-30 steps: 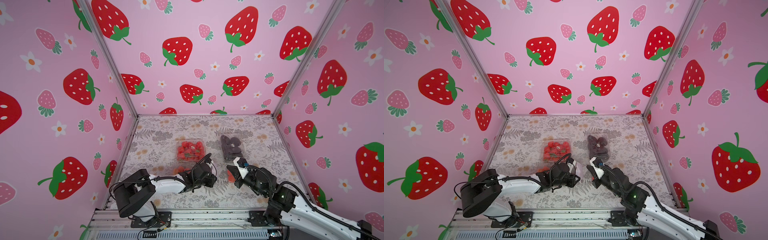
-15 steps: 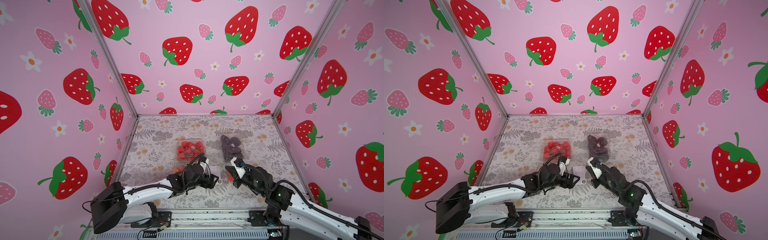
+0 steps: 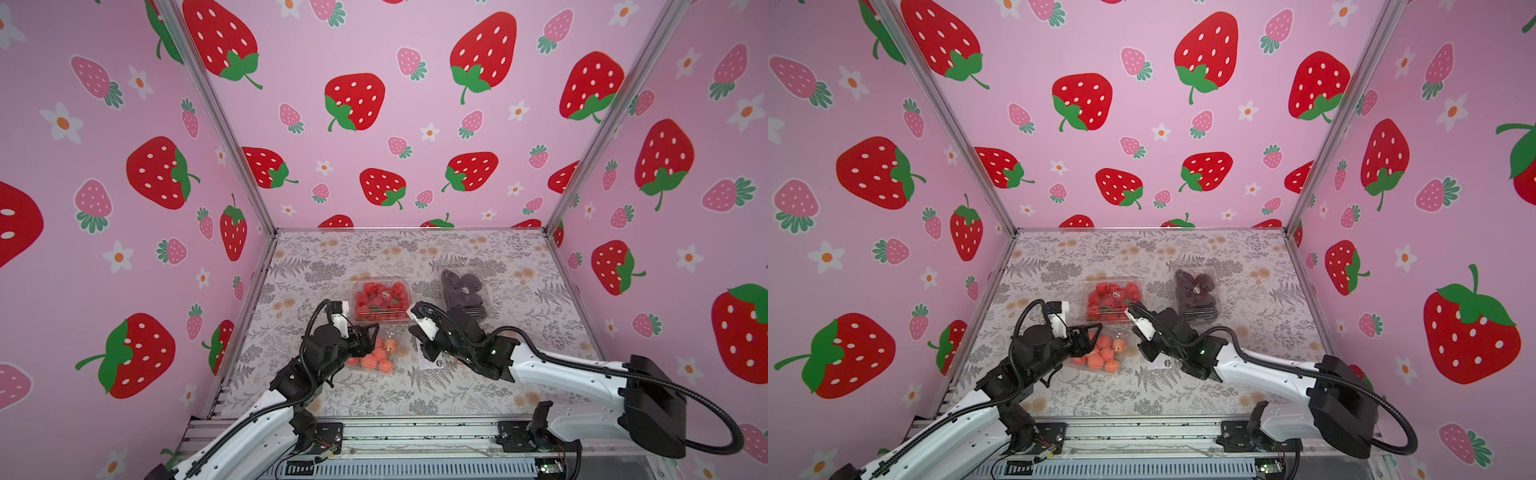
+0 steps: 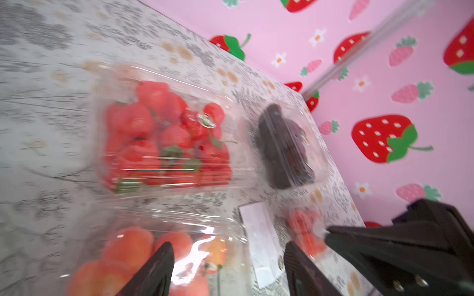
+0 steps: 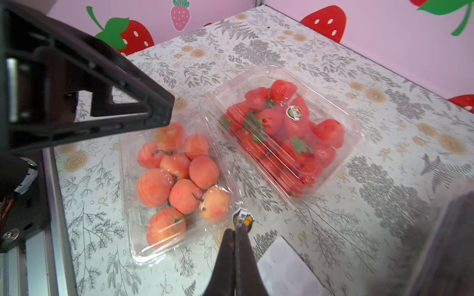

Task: Label fruit boxes
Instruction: Stick the label on the fruit box.

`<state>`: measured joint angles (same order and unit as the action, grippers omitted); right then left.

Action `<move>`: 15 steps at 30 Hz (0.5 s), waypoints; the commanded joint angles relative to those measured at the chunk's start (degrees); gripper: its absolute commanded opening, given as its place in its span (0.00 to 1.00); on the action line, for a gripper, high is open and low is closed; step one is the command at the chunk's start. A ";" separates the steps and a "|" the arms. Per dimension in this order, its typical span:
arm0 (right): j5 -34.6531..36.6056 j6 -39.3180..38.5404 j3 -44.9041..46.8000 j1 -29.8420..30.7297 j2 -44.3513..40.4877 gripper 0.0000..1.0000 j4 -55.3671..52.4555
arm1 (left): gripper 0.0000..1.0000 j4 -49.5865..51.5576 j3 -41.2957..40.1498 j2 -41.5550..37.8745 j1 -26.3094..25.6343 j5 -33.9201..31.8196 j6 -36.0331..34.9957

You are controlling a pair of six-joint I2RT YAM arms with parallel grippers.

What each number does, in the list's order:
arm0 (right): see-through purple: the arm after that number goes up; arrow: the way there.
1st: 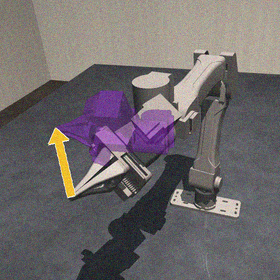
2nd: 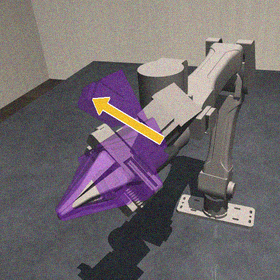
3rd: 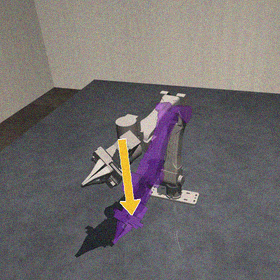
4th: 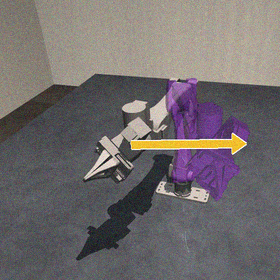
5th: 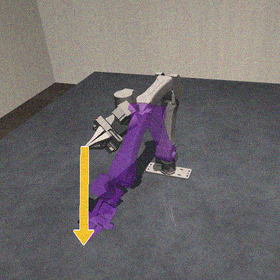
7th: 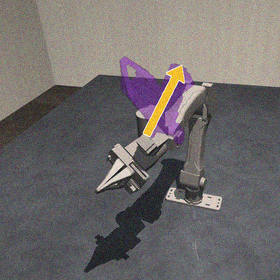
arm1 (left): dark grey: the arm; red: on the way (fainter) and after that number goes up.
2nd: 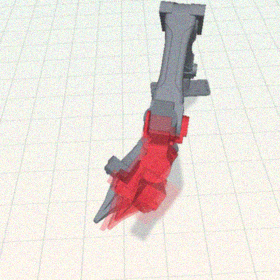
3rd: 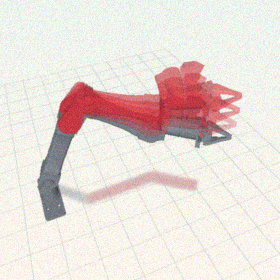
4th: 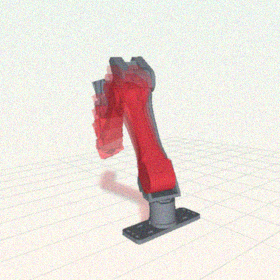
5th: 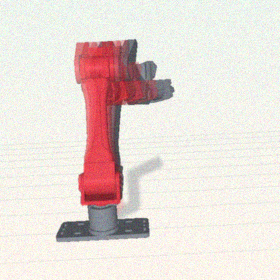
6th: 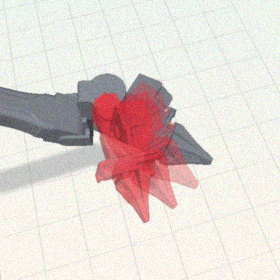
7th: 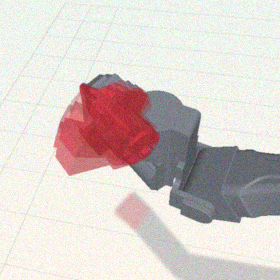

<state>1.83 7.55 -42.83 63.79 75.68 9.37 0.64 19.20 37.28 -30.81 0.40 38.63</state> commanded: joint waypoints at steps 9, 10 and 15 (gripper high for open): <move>-10.21 -1.93 -10.94 1.25 15.25 0.00 0.09 | 0.71 3.41 -4.12 -3.46 6.92 6.67 0.72; -10.72 -1.85 -11.71 1.23 16.25 0.00 -0.05 | 0.72 3.46 -4.11 -3.40 6.91 6.33 0.73; -12.08 -1.33 -13.77 1.58 19.38 0.00 -0.25 | 0.73 4.55 -3.92 -3.26 6.93 5.30 0.30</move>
<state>-7.97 6.33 -54.98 64.77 94.21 9.13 4.56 15.42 34.22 -24.18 5.85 39.03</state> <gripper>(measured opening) 0.045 0.729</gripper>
